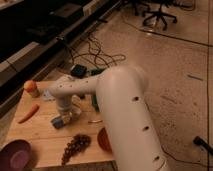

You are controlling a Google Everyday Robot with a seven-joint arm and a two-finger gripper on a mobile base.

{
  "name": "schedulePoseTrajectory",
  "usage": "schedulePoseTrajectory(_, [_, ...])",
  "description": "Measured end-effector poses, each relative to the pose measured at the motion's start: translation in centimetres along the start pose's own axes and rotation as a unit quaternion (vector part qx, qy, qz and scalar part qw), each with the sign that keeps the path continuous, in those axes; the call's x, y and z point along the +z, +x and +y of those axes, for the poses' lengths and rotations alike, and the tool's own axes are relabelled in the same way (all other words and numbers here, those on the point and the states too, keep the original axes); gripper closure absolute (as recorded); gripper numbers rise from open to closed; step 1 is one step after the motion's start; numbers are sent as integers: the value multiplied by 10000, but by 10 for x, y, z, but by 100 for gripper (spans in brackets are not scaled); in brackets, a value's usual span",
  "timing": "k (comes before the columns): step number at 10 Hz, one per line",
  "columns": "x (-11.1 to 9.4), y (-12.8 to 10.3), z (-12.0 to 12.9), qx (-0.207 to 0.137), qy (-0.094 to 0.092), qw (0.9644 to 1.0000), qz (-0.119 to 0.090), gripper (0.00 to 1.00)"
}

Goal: Wipe table surface with sponge

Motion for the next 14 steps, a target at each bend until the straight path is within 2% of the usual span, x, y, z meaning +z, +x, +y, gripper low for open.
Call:
schedulePoseTrajectory(7, [1, -21, -32, -286, 7, 9996, -42, 100])
schedulePoseTrajectory(11, [10, -55, -47, -652, -46, 9978, -57, 100])
schedulePoseTrajectory(14, [17, -88, -52, -1030, -93, 9946, -42, 100])
